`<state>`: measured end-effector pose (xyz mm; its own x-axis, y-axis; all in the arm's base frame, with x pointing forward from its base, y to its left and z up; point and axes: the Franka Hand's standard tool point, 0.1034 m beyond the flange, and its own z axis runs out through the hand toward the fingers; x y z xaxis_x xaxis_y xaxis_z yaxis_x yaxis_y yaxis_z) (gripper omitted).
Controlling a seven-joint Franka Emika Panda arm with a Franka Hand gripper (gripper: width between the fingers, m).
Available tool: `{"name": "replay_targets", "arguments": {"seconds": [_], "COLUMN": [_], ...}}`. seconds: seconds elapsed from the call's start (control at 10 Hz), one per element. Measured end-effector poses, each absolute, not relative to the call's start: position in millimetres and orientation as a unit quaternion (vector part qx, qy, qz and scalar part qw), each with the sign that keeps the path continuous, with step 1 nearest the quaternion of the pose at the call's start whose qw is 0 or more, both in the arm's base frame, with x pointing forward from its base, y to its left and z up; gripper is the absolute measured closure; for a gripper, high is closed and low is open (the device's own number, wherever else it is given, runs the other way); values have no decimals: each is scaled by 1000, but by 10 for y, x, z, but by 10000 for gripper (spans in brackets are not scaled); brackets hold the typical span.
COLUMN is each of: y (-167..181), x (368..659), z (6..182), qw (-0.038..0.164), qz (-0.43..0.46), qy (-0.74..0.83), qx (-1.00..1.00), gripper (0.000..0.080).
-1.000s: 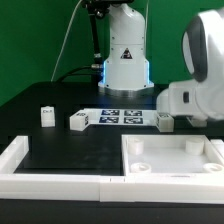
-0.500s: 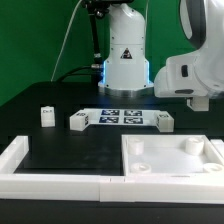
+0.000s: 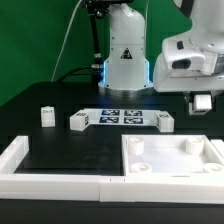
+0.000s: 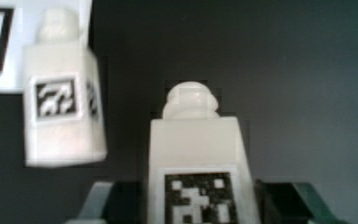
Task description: Assemble one leg
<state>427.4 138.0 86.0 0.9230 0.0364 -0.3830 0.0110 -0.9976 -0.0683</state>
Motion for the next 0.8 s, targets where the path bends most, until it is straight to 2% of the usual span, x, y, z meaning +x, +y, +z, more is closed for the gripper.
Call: {"name": "replay_targets", "arguments": {"seconds": [0.2,0.5,0.7,0.8], "y": [1403,1414,1279,1248], "x": [4488,4514,4736,4850], "z": [988,957,986,994], "qw": [31,48,47,47], "qz": [113,-54,-97,-89], "qy": [-25,-31,-71,-83], "qx": [-993,-997,-992,-991], "gripper": [511,511,511,511]}}
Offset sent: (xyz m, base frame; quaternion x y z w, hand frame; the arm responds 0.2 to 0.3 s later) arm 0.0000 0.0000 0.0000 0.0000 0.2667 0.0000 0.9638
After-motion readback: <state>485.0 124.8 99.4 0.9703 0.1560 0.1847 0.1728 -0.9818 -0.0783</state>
